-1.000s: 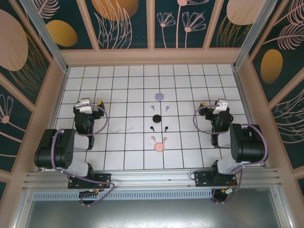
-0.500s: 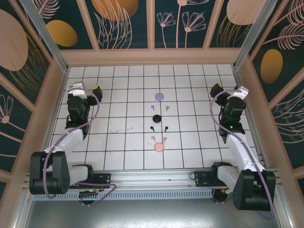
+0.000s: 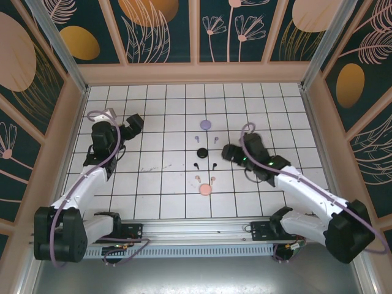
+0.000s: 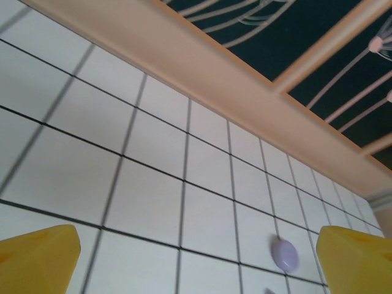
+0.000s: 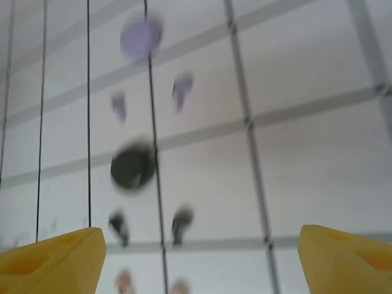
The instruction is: Insert the wireless bluetooth earbuds into the charging case
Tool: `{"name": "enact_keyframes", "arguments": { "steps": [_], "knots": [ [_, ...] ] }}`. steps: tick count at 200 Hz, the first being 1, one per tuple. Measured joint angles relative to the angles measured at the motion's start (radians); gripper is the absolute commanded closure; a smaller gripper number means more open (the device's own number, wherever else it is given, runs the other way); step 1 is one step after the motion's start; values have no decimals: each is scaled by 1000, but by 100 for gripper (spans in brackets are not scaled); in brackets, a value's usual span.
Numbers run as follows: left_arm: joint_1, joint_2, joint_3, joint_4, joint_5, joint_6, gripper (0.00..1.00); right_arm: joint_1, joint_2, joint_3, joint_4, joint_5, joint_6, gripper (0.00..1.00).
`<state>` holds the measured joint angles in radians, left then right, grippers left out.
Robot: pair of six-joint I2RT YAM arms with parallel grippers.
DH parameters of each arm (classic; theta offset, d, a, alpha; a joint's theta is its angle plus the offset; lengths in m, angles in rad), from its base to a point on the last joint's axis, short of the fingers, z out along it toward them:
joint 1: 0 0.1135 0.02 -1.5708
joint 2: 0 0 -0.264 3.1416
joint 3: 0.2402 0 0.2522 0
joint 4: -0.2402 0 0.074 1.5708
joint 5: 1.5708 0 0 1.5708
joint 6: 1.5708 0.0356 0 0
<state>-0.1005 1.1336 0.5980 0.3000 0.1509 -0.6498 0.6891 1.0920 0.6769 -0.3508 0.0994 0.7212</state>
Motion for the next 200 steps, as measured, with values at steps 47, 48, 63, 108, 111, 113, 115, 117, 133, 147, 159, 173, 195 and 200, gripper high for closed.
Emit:
{"name": "enact_keyframes", "arguments": {
  "steps": [47,48,63,108,111,113,115,117,133,147,159,173,195,200],
  "knots": [
    [-50,3,-39,-29,10,-45,1,348,216,142,-182,98,216,19],
    [-50,3,-40,-29,10,-45,1,351,220,145,-185,101,218,19],
    [-50,6,-45,-32,10,-54,1,412,313,220,-228,134,261,19],
    [-50,37,-28,-77,-5,-116,1,500,498,351,-314,186,329,20],
    [-50,43,-24,-83,-6,-117,1,502,504,352,-315,187,332,20],
    [-50,47,-21,-89,-6,-119,1,504,508,352,-316,188,333,20],
    [-50,51,-18,-93,-6,-121,1,504,511,353,-317,188,335,20],
    [-50,54,-15,-98,-6,-122,1,504,514,353,-317,188,336,20],
    [-50,66,-5,-119,-10,-130,1,508,529,353,-321,188,345,21],
    [-50,66,-5,-126,-10,-134,1,508,533,353,-320,187,354,21],
    [-50,66,-5,-126,-9,-134,1,509,537,353,-319,183,359,21],
    [-50,64,-5,-126,-8,-133,1,509,547,353,-318,179,359,22],
    [-50,64,-5,-126,-1,-129,1,509,569,352,-310,165,359,23],
    [-50,64,-5,-126,-1,-129,1,509,573,352,-309,162,359,23]
  ]
}}
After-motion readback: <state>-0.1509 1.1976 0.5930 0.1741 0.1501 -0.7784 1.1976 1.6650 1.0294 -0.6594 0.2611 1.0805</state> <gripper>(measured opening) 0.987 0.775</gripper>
